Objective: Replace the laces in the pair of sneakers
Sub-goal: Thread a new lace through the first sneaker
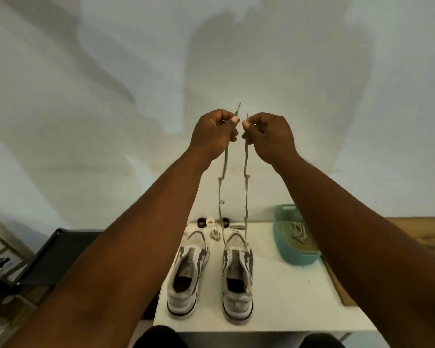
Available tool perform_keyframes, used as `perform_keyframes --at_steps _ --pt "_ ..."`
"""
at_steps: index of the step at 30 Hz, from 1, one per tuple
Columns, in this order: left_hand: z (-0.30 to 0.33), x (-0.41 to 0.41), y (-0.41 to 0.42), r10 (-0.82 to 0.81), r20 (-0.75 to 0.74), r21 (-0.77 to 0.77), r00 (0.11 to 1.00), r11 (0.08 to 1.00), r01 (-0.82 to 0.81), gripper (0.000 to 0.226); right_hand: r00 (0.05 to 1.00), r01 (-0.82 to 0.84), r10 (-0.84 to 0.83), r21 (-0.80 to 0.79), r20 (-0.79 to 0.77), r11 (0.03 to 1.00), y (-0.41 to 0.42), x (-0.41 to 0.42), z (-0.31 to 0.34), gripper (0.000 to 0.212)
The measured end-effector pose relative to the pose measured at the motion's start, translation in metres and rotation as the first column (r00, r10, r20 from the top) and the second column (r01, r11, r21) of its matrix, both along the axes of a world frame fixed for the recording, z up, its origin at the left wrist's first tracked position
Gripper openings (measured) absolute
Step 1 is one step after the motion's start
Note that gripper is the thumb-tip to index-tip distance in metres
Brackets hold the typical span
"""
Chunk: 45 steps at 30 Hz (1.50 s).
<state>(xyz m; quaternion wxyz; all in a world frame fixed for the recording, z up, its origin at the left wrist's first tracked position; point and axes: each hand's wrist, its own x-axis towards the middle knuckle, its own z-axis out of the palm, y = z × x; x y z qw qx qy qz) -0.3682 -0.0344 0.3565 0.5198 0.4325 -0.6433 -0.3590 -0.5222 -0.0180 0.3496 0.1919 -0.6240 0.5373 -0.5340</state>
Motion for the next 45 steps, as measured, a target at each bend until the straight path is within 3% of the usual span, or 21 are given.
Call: perform_keyframes --at_steps 7,13,20,33,40,45 --pt "0.051 0.002 0.011 -0.015 -0.076 -0.069 0.997 0.998 0.010 0.014 0.996 -0.012 0.023 -0.128 0.082 0.992 0.012 0.009 0.067 0.013" --pt "0.052 -0.005 0.011 -0.013 -0.156 -0.002 0.988 1.000 0.013 0.014 0.979 -0.050 0.065 -0.079 0.195 0.996 0.013 0.009 0.077 0.015" --pt "0.067 -0.009 0.010 0.026 -0.221 -0.066 0.975 0.997 -0.041 0.012 0.990 -0.043 0.060 -0.139 0.124 0.989 0.011 0.012 0.093 0.016" --pt "0.082 -0.013 0.009 0.007 -0.191 -0.113 0.981 0.993 -0.029 0.006 0.992 -0.035 0.058 -0.191 0.116 0.981 0.013 0.009 0.105 0.017" --pt "0.049 -0.012 0.006 -0.080 -0.171 -0.041 0.982 0.996 0.074 0.012 0.995 -0.037 0.047 -0.115 0.086 0.993 0.007 0.008 0.073 0.020" --pt "-0.046 -0.005 -0.008 -0.040 -0.037 0.083 0.999 0.996 0.042 0.009 0.985 -0.159 0.153 0.067 0.086 0.985 -0.005 0.001 -0.025 0.018"
